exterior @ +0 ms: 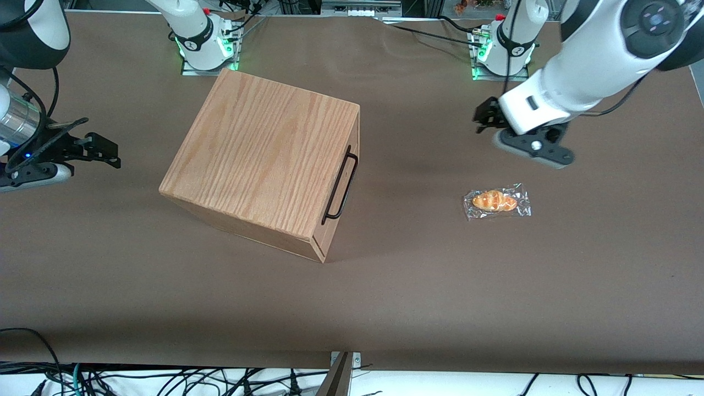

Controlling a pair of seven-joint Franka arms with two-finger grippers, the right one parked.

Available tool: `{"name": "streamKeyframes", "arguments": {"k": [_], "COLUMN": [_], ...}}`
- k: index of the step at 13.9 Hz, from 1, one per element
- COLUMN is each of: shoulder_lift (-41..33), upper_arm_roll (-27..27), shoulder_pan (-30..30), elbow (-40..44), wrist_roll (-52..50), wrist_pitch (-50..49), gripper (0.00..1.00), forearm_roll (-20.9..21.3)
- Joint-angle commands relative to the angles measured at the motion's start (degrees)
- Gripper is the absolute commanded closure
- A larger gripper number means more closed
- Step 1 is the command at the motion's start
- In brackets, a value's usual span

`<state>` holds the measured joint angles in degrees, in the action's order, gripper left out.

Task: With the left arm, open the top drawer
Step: 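Move the open left gripper to the black drawer handle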

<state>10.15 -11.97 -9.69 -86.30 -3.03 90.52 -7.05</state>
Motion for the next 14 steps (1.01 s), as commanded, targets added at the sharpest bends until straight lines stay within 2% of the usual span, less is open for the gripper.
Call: {"name": "streamKeyframes", "arguments": {"k": [1, 2, 4, 5, 8, 14], "shoulder_lift": [7.93, 9.34, 11.98, 13.21, 16.29, 20.78], "upper_arm_roll": [0.37, 0.37, 0.37, 0.28, 0.37, 0.54], "shoulder_pan": [-3.39, -4.02, -6.21, -7.18, -10.96, -15.35], "elbow": [6.23, 6.31, 6.31, 6.31, 6.31, 6.14], "wrist_roll": [-0.05, -0.22, -3.19, -4.95, -9.79, -10.68], "wrist_pitch": [5.59, 9.55, 14.58, 17.3, 25.39, 34.98], "gripper": [0.0, 0.0, 0.0, 0.0, 0.0, 0.0], "forearm_roll": [-2.62, -3.31, -8.22, -8.77, -8.42, -8.33]}}
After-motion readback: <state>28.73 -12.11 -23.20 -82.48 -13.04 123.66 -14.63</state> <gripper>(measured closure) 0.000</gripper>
